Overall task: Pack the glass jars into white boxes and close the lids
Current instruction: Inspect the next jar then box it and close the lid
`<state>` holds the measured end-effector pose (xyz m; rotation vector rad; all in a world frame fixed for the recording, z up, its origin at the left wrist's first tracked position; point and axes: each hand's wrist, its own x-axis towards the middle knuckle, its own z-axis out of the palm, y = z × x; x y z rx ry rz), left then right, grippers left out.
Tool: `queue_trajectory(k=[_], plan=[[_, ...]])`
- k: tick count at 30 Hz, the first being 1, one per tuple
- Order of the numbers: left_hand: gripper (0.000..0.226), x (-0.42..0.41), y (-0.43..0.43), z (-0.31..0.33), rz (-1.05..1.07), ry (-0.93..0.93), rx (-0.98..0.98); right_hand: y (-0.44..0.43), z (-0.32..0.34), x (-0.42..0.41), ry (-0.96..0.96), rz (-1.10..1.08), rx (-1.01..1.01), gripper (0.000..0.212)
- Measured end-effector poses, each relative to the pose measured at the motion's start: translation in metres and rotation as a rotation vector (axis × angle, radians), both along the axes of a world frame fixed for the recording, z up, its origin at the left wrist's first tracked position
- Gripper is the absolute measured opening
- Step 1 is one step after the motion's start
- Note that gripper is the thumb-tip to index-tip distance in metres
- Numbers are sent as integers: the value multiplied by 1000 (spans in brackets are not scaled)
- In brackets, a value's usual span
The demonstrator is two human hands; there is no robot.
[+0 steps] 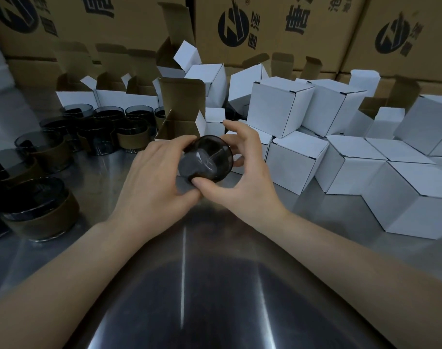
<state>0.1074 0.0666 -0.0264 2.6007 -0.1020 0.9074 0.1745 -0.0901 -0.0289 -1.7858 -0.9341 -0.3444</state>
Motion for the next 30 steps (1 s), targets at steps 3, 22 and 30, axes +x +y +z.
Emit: queue_trajectory(k=[3,22,30], plan=[[72,0,0,-1,-19,-11,-77,-1,1,0,-2,-8,-23,83],[72,0,2,-6,-240,-72,-244,-2,4,-5,-125,-17,0,68],[64,-6,1,-2,-261,-33,-260,-1,3,-6,-117,31,18,68]])
